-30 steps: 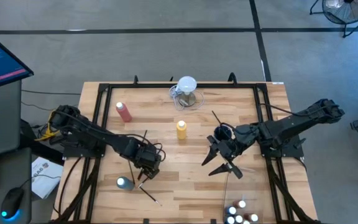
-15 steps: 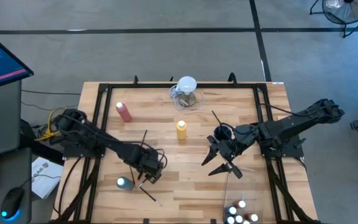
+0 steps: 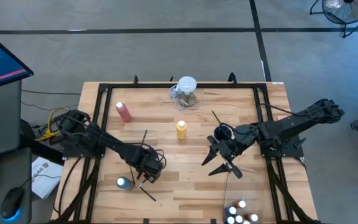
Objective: Pick & Place Paint Supplies
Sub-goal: Put the small pink paint bottle into the transparent bin
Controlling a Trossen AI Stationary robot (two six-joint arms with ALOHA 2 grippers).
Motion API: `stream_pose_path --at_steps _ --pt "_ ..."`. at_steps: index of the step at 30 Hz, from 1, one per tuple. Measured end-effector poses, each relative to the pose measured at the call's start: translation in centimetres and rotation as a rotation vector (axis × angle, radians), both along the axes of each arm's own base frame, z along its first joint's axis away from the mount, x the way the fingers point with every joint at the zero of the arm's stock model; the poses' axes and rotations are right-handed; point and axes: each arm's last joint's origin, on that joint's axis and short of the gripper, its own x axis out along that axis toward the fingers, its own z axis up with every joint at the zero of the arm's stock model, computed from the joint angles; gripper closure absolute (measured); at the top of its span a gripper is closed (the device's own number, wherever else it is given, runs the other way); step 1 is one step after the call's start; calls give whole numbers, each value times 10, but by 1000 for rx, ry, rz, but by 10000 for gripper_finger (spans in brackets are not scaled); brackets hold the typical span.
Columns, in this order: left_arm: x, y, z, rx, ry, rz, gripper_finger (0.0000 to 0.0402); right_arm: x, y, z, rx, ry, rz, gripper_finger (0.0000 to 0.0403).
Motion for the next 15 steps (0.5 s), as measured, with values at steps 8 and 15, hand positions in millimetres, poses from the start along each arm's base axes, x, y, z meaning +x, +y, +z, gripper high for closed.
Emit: stream_pose_path --at_steps 8,15 --pt "0 -1 0 -29 3 1 207 0 0 0 0 0 0 198" --pt "0 -1 1 -29 -4 -31 302 0 0 0 0 0 0 198"
